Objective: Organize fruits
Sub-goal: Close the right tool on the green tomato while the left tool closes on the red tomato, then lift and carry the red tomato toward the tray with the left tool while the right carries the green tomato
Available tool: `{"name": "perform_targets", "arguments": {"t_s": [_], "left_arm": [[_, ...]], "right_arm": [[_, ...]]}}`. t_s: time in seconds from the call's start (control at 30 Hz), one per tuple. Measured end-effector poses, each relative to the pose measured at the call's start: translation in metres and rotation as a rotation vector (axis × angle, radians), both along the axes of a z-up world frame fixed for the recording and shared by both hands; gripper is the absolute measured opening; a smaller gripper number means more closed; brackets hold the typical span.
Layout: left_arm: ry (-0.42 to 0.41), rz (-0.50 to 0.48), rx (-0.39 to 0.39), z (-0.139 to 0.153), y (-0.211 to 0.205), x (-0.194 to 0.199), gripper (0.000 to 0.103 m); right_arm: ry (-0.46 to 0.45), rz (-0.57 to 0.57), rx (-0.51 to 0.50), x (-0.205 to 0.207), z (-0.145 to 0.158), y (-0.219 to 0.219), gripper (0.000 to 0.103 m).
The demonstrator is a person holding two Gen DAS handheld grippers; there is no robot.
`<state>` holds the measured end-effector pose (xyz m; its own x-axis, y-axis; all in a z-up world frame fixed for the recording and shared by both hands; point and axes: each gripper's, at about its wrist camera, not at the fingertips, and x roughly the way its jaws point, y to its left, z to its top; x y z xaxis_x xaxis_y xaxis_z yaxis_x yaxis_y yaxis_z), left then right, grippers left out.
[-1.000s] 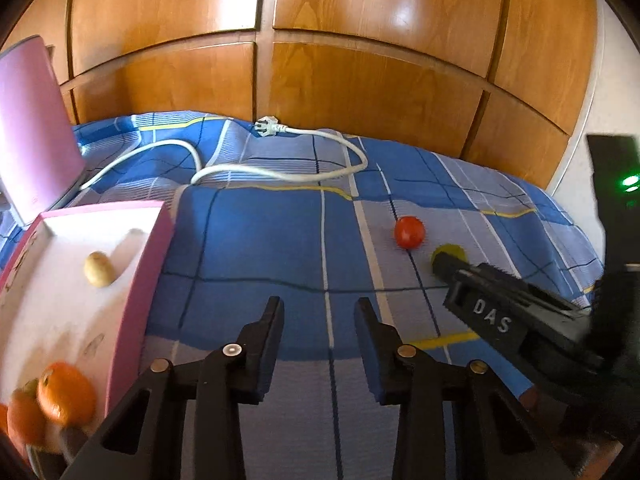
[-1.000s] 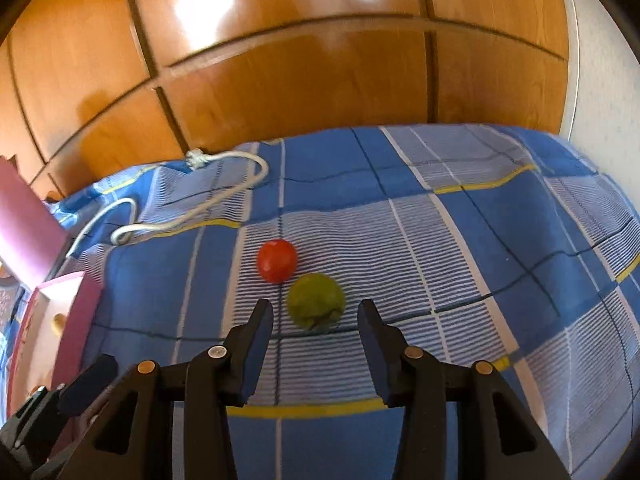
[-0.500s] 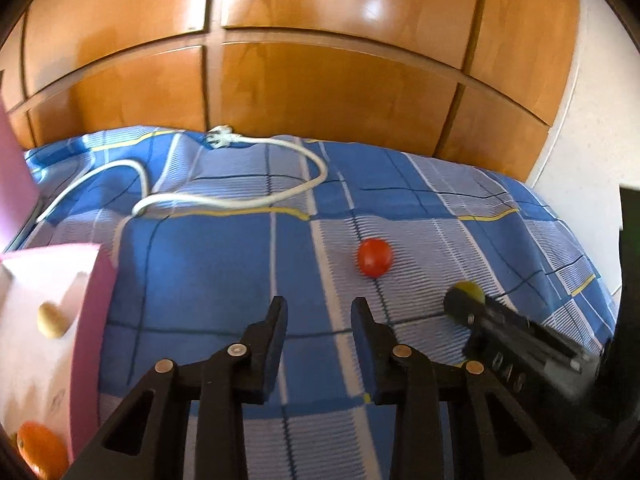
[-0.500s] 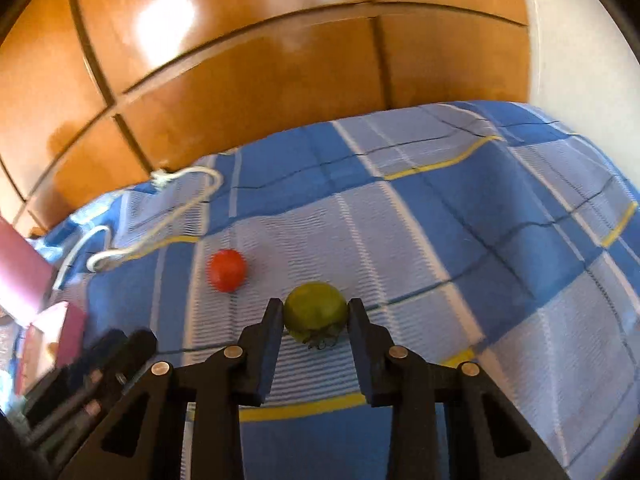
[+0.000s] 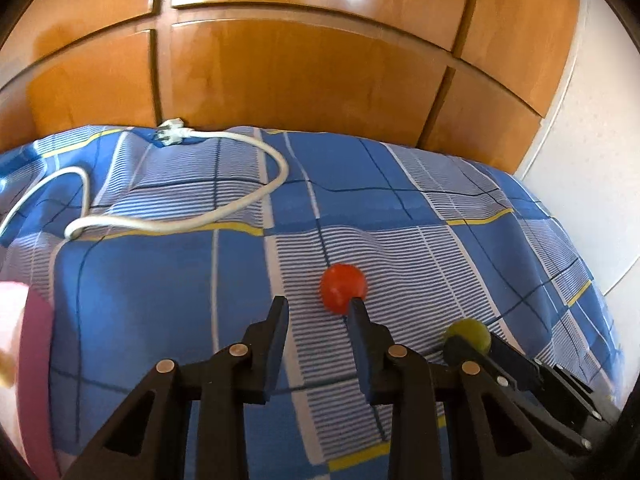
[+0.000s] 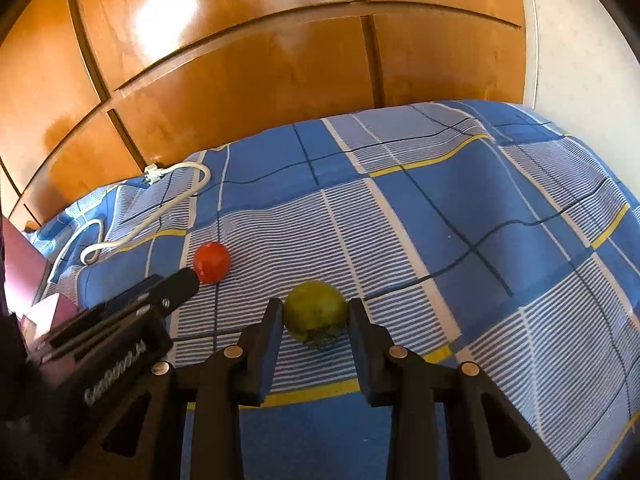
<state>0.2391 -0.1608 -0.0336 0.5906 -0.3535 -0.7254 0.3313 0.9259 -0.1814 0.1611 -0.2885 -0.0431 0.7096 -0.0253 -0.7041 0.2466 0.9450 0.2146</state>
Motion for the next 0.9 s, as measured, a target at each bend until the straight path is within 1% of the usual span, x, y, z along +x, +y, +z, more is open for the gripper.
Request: {"name": "perform_targets", "arguments": {"t_s": [0.07,0.13,0.23,0.3,0.37,0.5,0.6,0.67,0.73,0.9], "left_arm": [[0.0,-0.012,-0.001,0.0,-0.004,0.002,0.029],[0.002,-0.03,-0.001,0.0,-0.011,0.005,0.029],[-0.006,-0.041,0.039,-0.002,-0.021,0.01,0.031],[0.01,-0.031,0.057,-0.007,-0.025,0.016,0.03],[0.035,-0.014,0.053,-0.011,-0.024,0.021,0.029],[0.026,0.016,0.045,-0.01,-0.018,0.021,0.026],[0.027,0.033,0.036,-0.01,-0.008,0.012,0.026],[0.031,0.053,0.037,-0.01,0.002,0.003,0.026],[0.051,0.087,0.023,-0.011,0.016,-0.006,0.026],[0.049,0.131,0.03,-0.011,0.04,-0.037,0.026]], "right_arm": [[0.003,0.002,0.0,0.0,0.0,0.0,0.033],[0.004,-0.001,-0.021,0.0,0.001,0.001,0.033],[0.003,0.0,-0.017,0.0,0.0,0.0,0.033],[0.0,0.0,-0.012,0.0,-0.001,-0.001,0.033],[-0.002,0.0,-0.002,0.001,-0.001,-0.002,0.033],[-0.006,-0.001,0.003,0.0,-0.001,-0.002,0.033],[-0.014,0.001,0.024,-0.002,-0.001,-0.004,0.033],[-0.025,0.012,0.068,-0.004,-0.002,-0.007,0.033],[-0.032,0.033,0.106,-0.006,-0.003,-0.007,0.033],[-0.028,0.095,0.13,-0.009,-0.003,0.004,0.033]]}}
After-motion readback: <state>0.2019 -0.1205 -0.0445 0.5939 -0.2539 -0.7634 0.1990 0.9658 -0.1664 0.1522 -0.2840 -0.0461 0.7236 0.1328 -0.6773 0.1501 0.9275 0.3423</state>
